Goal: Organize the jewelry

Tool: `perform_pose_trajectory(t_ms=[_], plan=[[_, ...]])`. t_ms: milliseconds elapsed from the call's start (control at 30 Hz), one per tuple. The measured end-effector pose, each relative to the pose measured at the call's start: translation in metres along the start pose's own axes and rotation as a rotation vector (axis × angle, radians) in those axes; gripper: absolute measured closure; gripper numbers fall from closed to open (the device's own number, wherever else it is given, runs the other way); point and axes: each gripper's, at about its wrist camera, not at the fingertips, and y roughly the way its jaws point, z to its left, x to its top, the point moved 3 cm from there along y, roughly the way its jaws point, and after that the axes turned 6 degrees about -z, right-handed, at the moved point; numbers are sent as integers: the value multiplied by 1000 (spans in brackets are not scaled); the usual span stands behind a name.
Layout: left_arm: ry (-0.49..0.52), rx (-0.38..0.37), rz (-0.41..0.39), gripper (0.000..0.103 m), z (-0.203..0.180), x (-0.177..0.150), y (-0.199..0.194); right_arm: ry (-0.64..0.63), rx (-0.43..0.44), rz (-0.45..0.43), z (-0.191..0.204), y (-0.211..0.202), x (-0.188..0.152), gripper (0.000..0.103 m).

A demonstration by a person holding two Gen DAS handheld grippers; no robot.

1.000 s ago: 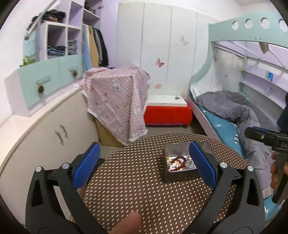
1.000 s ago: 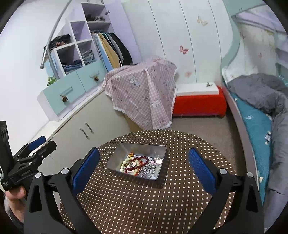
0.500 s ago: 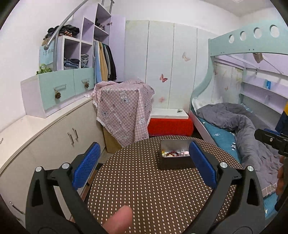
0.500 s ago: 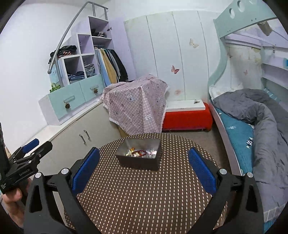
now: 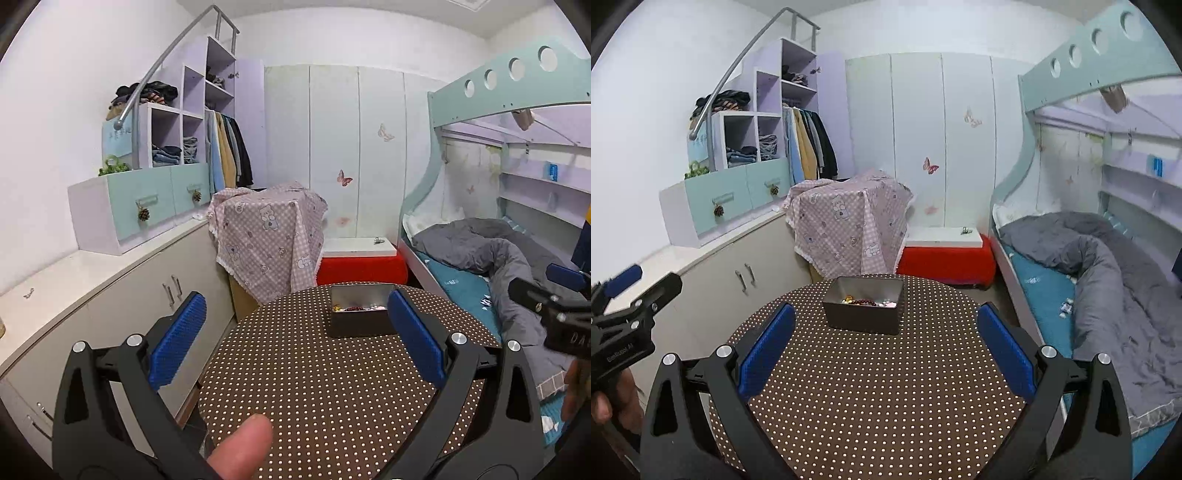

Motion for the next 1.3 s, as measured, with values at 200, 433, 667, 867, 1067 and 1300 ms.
perform_pose_trajectory(t_ms=[200,433,667,867,1067,1300], plan=[[-3,10,-23,6,2,3,-18,-26,-7,-27,12,-11,-4,8],[-14,17,-27,6,4,-2,-28,-38,-1,-33,16,-18,-8,8],[-16,22,-23,6,7,-4,-28,-40,0,-31,17,-18,-9,8],[-24,18,-19,6,6,-6,-29,-43,0,-35,20,-18,-8,8],[-32,-3,-34,6,5,-7,-31,-30,-2,-39,19,-18,-8,8],[-5,31,-19,6,0,-8,-27,-21,-4,-53,16,-23,-6,8]])
